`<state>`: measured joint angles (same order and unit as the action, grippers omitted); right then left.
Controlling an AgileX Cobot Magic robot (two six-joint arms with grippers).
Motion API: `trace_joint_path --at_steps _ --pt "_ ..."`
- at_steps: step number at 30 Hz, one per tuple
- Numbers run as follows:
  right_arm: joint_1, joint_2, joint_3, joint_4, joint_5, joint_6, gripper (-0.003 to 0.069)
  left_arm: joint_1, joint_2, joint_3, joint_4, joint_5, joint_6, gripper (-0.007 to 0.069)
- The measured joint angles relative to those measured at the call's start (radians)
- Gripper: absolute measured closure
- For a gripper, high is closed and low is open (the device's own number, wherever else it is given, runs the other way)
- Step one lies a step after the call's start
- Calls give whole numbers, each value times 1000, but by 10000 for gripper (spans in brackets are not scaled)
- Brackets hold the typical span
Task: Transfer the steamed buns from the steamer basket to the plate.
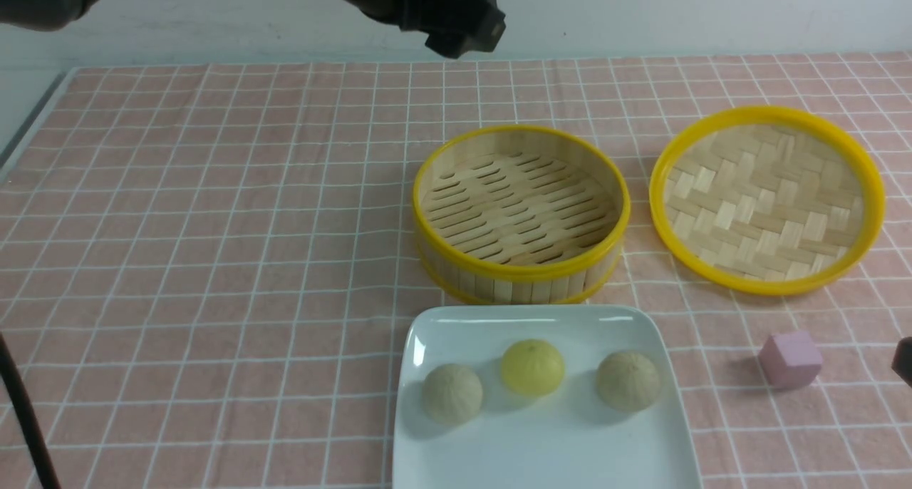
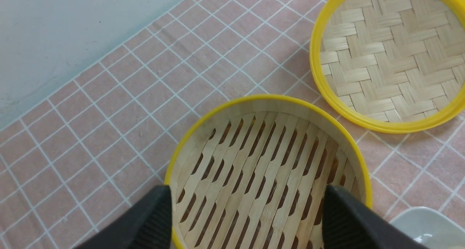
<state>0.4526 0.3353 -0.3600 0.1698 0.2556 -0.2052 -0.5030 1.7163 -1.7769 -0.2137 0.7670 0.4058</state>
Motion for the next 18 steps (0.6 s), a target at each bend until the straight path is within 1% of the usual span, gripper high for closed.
trace_joint_path --at_steps 7,10,12,13,14,15,18 --pt "0 0 2 0 1 0 164 0 0 0 0 -2 0 78" --pt "-25 -1 3 0 5 0 164 0 0 0 -1 -2 0 84" --pt "-82 -1 3 0 16 0 164 0 0 0 -3 -3 0 92" --pt "-89 -1 3 0 17 0 164 0 0 0 -3 -3 0 94" --pt "-160 -1 3 0 27 0 164 0 0 0 -3 -3 0 107" --pt "-183 -1 3 0 28 0 164 0 0 0 -3 -3 0 111" --pt "-292 -2 3 0 38 0 164 0 0 0 -4 -3 0 134"
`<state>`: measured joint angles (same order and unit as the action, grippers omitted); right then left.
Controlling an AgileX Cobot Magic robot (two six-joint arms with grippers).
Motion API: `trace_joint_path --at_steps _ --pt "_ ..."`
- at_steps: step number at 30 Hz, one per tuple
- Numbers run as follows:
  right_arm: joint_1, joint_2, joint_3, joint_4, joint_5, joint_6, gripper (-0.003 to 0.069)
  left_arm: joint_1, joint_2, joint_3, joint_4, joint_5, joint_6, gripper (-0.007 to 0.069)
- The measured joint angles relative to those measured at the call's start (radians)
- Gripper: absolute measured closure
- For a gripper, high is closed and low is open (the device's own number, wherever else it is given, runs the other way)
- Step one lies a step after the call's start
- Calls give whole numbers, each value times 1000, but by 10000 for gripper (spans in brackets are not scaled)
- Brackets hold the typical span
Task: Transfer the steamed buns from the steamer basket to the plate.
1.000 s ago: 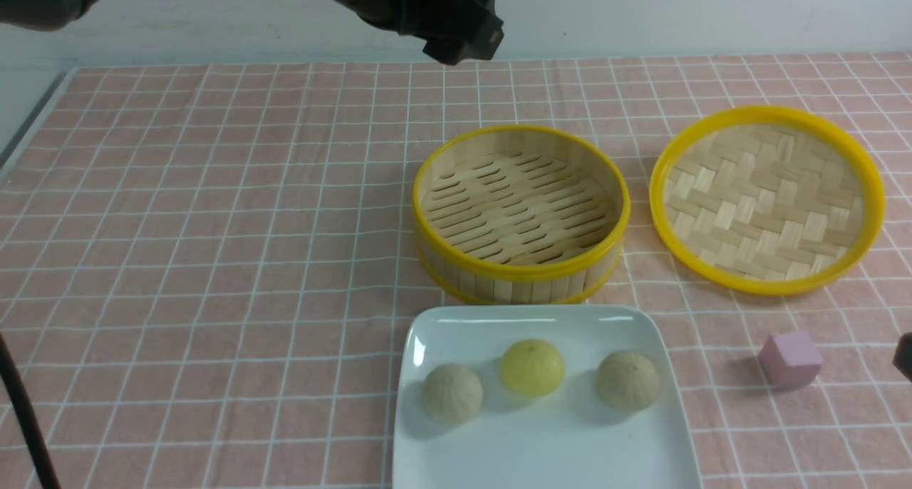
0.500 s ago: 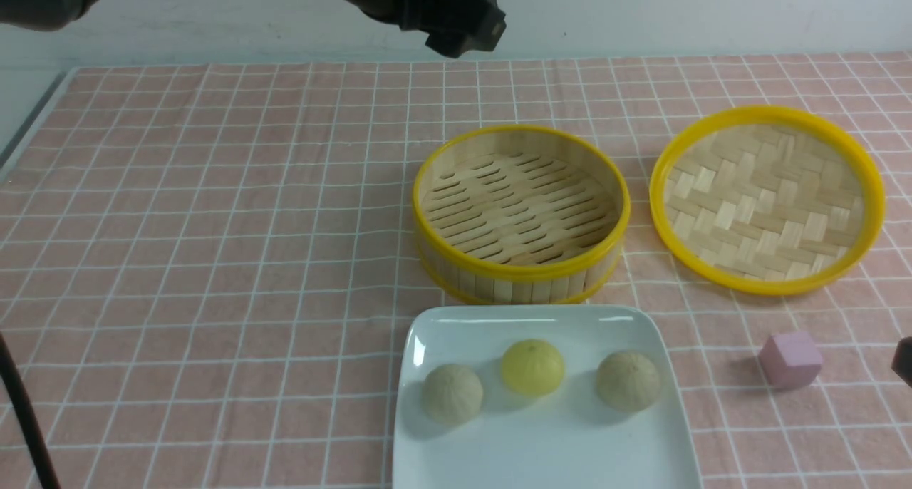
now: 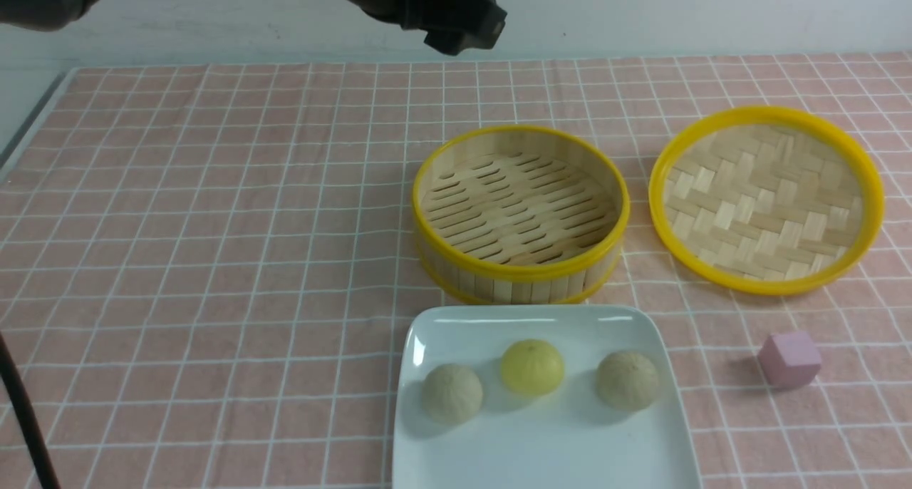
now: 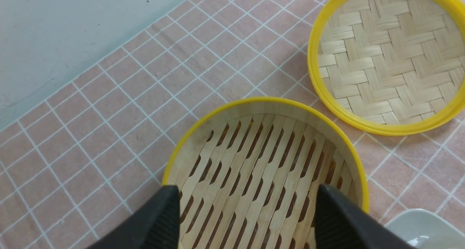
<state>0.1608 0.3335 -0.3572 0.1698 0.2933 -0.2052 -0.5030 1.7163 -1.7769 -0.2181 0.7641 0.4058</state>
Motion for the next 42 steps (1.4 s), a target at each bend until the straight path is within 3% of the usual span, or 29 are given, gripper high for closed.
trace_joint_path --at_steps 9,19,31,42 --pt "-196 -30 127 0 2 0 164 0 0 0 0 0 0 160" --pt "-206 -219 264 0 189 0 164 0 0 0 0 0 0 161" --pt "-206 -262 288 32 192 0 164 0 0 0 0 0 0 161" --pt "-206 -262 369 21 95 0 164 0 0 0 0 0 0 161"
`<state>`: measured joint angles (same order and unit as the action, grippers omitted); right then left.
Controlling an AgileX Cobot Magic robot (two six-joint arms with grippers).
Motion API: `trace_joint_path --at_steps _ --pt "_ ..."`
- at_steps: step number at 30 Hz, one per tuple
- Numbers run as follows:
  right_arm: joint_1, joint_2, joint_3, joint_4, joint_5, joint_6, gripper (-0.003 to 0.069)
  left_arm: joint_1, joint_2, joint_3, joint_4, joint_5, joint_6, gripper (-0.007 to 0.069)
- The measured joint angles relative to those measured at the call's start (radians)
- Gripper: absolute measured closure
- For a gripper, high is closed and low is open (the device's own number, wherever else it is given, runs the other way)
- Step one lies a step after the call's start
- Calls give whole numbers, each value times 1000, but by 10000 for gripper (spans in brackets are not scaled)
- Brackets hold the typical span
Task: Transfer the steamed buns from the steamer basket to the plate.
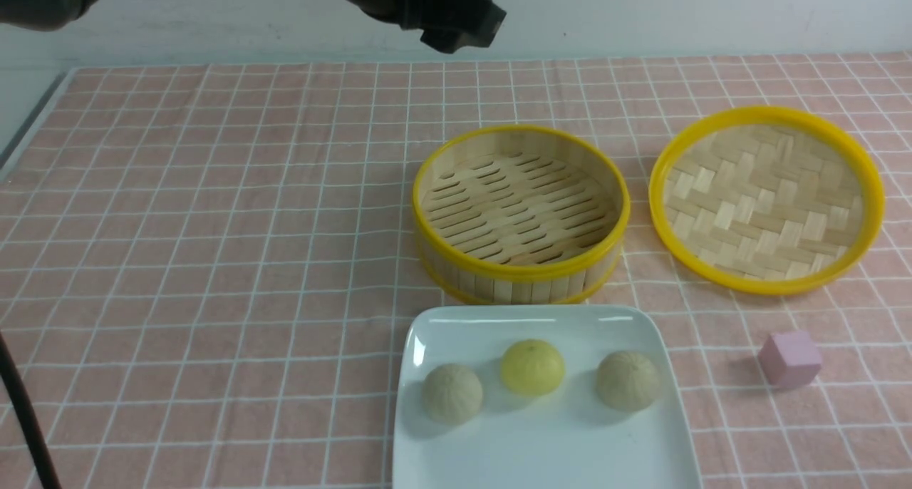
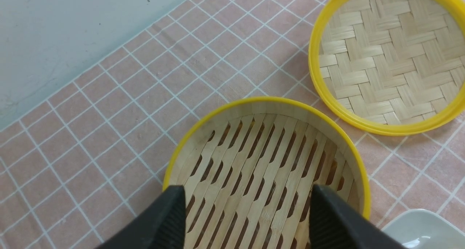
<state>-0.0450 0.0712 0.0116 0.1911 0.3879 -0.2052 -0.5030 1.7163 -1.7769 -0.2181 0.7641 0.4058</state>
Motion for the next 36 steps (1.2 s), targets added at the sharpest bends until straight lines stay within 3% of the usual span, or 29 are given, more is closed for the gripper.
trace_joint_path --at_steps 12,36 --pt "0 0 2 -112 -6 0 164 0 19 0 0 -2 0 161" --pt "0 0 2 -121 -6 0 164 0 20 0 -28 -38 -1 175"
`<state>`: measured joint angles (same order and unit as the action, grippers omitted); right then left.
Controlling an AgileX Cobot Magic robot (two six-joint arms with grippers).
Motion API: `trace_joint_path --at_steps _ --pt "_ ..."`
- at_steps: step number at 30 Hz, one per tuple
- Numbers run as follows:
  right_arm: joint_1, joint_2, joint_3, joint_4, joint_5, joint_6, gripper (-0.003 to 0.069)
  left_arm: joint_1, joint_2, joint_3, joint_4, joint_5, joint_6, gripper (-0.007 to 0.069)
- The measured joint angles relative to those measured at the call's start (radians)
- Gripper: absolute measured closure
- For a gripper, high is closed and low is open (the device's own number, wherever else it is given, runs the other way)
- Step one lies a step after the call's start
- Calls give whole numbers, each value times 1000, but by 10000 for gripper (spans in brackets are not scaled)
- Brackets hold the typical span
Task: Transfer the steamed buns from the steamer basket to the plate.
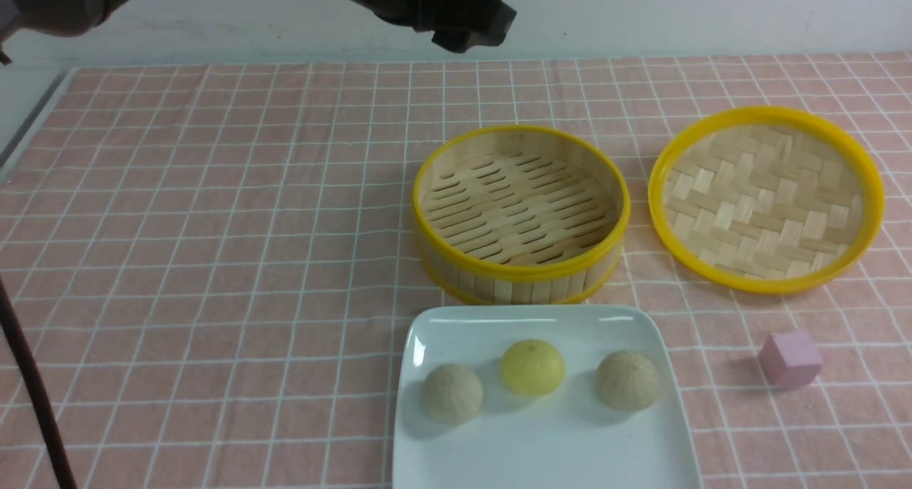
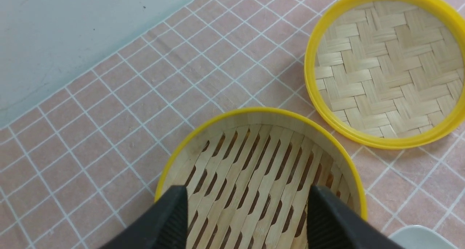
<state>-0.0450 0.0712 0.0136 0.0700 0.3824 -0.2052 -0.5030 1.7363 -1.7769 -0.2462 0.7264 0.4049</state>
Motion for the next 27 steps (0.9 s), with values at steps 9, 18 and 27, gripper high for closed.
trace_joint_path --at_steps 9,18,27 --pt "0 0 0 -1 0 0 164 15 17 40 115 18 -89 176" --pt "0 0 0 -1 0 0 164 152 -286 352 262 24 -378 176" --pt "0 0 0 -2 0 0 164 395 -622 735 289 -59 -426 176"
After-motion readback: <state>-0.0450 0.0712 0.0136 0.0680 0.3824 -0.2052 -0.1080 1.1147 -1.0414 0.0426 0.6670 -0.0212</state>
